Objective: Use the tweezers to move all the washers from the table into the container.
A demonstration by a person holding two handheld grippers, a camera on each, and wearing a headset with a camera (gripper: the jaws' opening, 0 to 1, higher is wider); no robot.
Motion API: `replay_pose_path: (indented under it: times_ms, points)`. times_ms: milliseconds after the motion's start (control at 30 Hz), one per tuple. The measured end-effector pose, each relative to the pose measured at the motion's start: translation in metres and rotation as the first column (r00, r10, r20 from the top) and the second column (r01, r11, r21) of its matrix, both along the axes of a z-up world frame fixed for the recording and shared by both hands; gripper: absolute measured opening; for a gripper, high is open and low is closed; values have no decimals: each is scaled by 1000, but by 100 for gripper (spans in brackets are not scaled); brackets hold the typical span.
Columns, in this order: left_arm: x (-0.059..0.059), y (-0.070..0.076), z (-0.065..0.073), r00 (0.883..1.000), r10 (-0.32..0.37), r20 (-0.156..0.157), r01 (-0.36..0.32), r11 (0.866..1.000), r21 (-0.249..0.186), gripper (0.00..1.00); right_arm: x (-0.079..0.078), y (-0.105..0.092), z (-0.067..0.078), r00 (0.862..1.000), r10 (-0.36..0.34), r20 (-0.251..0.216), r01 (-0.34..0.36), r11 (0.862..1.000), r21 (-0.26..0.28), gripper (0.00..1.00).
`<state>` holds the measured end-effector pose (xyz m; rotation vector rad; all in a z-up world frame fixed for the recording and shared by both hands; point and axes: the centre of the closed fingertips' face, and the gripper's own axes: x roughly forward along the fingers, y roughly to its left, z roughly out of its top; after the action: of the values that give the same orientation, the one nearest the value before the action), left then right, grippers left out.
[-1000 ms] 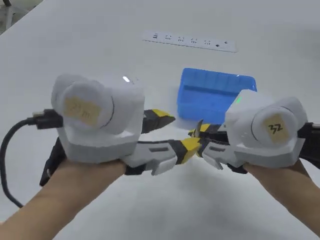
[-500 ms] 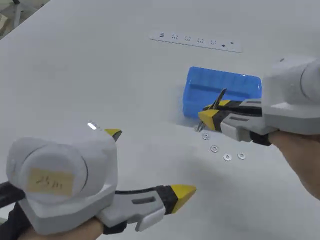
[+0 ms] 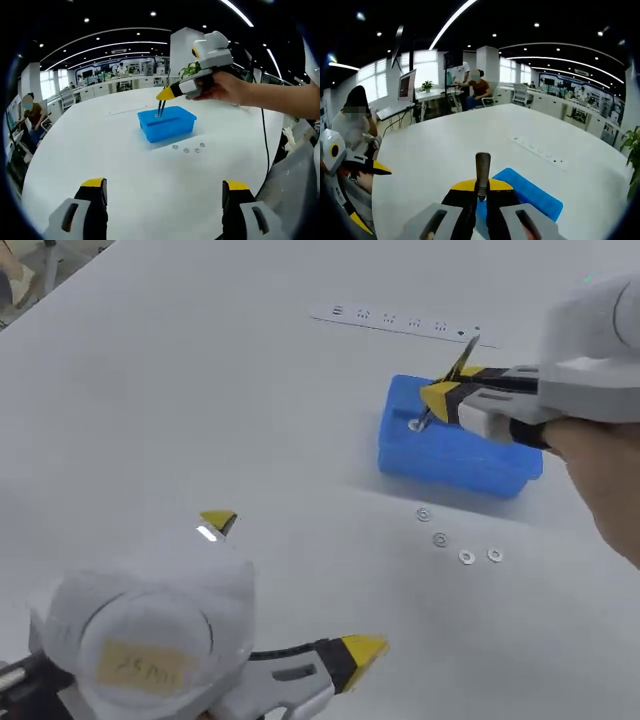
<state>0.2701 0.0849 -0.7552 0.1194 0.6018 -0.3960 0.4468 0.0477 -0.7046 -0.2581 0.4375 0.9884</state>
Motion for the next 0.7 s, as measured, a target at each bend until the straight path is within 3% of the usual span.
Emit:
replay_pose_path:
  times_ms: [133,167,400,567,700]
  points:
    - [0,2,1,1000,2,6,-2,1000,4,97,10,5,-18,1000,-18,-9,18,1000,-25,2]
    - [0,3,1,1000,7,4,-7,1000,3,97,22,5,-27,1000,-22,-19,21,999,-36,2]
    - [2,9,1,999,33,-2,-33,999,-12,95,23,8,-51,999,-24,-47,21,997,-69,2]
    - [3,9,3,1000,31,3,-31,999,-9,93,24,5,-52,998,-31,-51,28,997,-69,2]
    - [13,9,18,999,15,48,-15,1000,-6,87,13,-1,-34,999,-27,-38,25,999,-37,2]
